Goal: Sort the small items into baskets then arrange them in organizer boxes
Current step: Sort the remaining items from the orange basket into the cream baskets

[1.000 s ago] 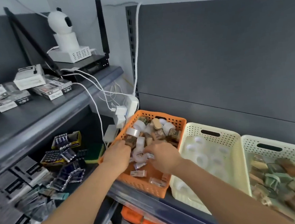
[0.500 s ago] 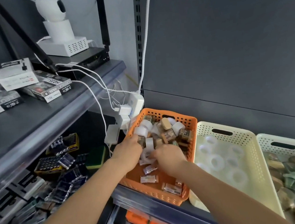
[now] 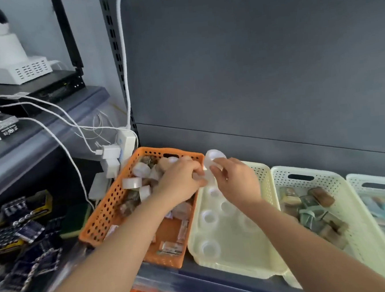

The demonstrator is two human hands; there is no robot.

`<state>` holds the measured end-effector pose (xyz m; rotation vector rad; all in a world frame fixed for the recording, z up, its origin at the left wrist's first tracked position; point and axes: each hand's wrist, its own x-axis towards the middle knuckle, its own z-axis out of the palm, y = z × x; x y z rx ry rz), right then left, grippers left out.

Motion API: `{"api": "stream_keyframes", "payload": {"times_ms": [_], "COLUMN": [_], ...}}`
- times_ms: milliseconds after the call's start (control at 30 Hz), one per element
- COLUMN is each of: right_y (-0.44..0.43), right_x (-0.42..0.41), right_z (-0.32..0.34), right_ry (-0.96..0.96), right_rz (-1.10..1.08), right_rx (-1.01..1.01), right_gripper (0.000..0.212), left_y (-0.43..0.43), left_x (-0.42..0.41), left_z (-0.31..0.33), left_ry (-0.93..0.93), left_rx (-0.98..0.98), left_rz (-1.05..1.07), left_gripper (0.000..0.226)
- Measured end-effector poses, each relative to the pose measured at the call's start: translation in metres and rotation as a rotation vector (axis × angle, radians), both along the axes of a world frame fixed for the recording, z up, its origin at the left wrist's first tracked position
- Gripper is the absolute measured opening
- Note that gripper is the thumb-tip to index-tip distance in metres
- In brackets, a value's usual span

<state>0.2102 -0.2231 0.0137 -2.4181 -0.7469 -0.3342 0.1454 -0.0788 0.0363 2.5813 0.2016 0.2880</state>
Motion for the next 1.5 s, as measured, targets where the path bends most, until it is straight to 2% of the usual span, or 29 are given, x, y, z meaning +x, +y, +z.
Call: {"api": "stream_keyframes", "payload": {"times_ms": [100,167,233,300,533,700,833,933,1067,1167,1267,1500], "right_y": [-0.033,-0.051,-0.062,-0.065,-0.047,-0.015,0.021,0.048,0.076,0.09,0.1,0.114], "right_x": [0.015,0.021,0.023,0.022,0.012,-0.004,-0.019,-0.029,-0.037,-0.04,-0.042,-0.049], "right_z": [-0.013,-0.02,-0.026,-0.03,-0.029,-0.018,-0.004,-0.002,-0.006,-0.01,-0.016,-0.024], "right_ry": [0.115,0.203,0.258,0.268,0.196,0.127,0.071,0.026,0.02,0.036,0.03,0.001], "right_rz": [-0.08,-0.107,-0.079,-0.037,0.062,0.175,0.261,0.337,0.38,0.331,0.292,0.187], "right_rx": [-0.169,-0.289,-0.399,-0.443,-0.383,-0.298,-0.245,-0.291,-0.436,-0.591,-0.675,-0.723], "right_gripper": [0.03,0.034,0.041,0.044,0.033,0.025,0.021,0.02,0.027,0.033,0.04,0.042], "left_y": [-0.034,-0.048,-0.055,-0.057,-0.041,-0.004,0.038,0.067,0.088,0.094,0.1,0.107], "left_x": [0.015,0.021,0.024,0.022,0.007,-0.019,-0.043,-0.059,-0.075,-0.081,-0.079,-0.078], "left_z": [-0.019,-0.032,-0.044,-0.05,-0.041,-0.03,-0.026,-0.023,-0.026,-0.034,-0.039,-0.042], "left_ry": [0.035,0.078,0.123,0.139,0.081,-0.042,0.062,0.141,0.329,0.497,0.524,0.579], "left_rx": [0.111,0.246,0.439,0.535,0.453,0.363,0.396,0.445,0.477,0.471,0.49,0.525], "left_rz": [-0.054,-0.097,-0.14,-0.149,-0.146,-0.006,0.107,0.189,0.253,0.229,0.155,0.056], "left_gripper": [0.015,0.024,0.03,0.031,0.033,0.025,0.03,0.035,0.02,0.018,0.02,0.024]}}
